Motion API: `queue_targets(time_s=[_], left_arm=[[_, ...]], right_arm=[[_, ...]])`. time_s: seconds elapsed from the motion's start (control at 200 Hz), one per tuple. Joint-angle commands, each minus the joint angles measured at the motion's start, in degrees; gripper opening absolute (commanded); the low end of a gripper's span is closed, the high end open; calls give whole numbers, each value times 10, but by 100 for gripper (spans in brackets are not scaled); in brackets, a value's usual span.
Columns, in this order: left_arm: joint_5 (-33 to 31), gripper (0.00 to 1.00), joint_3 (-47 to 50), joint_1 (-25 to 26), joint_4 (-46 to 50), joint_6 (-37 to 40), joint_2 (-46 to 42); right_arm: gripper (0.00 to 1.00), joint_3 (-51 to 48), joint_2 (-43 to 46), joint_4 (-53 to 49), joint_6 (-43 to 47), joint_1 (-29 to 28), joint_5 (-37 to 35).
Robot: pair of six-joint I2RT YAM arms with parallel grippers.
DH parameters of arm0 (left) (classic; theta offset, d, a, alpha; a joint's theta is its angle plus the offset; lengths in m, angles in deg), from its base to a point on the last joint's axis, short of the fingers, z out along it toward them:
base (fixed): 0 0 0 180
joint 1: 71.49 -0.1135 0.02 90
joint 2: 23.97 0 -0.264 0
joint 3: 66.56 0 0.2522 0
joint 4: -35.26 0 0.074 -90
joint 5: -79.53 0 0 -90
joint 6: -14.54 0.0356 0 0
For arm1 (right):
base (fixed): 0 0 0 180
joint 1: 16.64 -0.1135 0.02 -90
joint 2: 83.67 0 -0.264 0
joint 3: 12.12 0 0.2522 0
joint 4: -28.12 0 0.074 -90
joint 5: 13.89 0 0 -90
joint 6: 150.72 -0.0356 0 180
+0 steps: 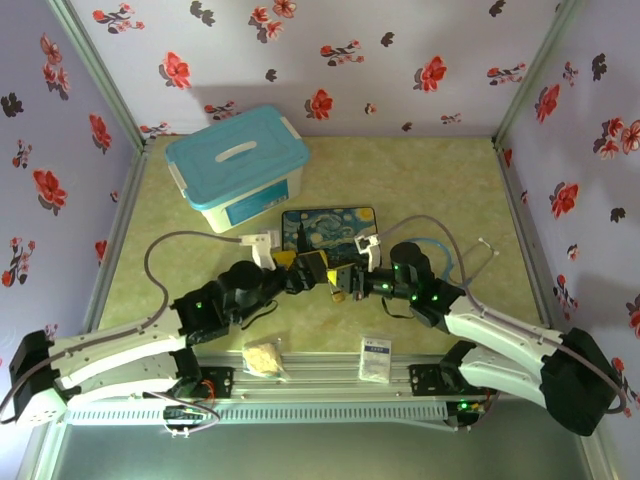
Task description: Unlock a padlock with a key
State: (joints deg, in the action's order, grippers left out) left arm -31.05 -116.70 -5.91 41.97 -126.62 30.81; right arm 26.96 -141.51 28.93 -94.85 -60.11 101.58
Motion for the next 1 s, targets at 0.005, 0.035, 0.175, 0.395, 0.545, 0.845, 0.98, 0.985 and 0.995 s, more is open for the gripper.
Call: queue_targets(time_s=[0.005,0.035,0.175,0.395,0.545,0.845,0.98,0.985,0.995], left_arm=[[13,96,-21,-3,67,15,63],[26,93,-25,-3,59,16,81],[66,83,-32,-3,7,12,151],[85,83,-28,-4,-59,8,255],[85,82,-42,-6,-60,16,304],[77,65,-50,-7,-108,7,400],[50,54,-60,-6,-85,6,414],[49,55,-61,-6,-84,6,414],[48,55,-62,-6,-80,5,415]], right_arm=[[3,12,16,-153,33,4,-107],[3,15,20,-179,33,5,-129],[2,8,36,-244,36,23,-182],[3,-6,47,-273,44,45,-216],[3,-7,46,-283,49,47,-222],[3,-13,61,-290,43,47,-231],[3,-21,87,-288,38,47,-228],[3,-21,87,-287,38,47,-229],[3,-21,89,-288,37,47,-229]])
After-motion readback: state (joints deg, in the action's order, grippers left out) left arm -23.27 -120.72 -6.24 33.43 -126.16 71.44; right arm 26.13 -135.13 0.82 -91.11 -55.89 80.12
